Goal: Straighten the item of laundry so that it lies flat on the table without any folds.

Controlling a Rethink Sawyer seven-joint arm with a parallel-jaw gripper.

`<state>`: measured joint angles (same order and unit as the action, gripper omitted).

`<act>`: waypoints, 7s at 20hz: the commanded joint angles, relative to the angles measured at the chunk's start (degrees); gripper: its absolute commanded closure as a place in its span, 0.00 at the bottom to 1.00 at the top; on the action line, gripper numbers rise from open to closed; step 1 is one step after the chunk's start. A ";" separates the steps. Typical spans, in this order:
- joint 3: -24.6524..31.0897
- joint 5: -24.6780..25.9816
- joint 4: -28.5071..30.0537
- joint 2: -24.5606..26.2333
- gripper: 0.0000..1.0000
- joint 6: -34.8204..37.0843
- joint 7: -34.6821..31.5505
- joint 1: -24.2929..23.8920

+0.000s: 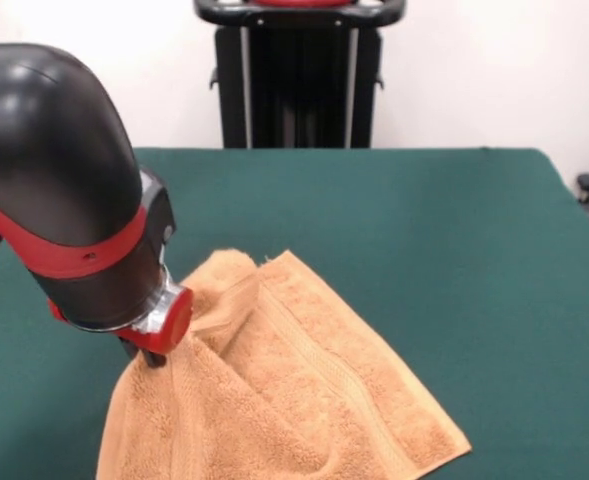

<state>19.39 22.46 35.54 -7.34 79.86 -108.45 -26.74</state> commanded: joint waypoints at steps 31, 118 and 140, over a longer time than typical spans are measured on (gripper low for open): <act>21.73 17.60 -23.43 7.94 1.00 27.19 39.42 -0.36; 62.19 59.57 -25.53 21.30 0.00 7.53 23.27 -1.60; 23.73 25.15 29.35 -4.81 0.00 -4.11 -3.86 -8.93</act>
<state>52.70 52.09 43.36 -6.31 81.34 -89.48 -36.76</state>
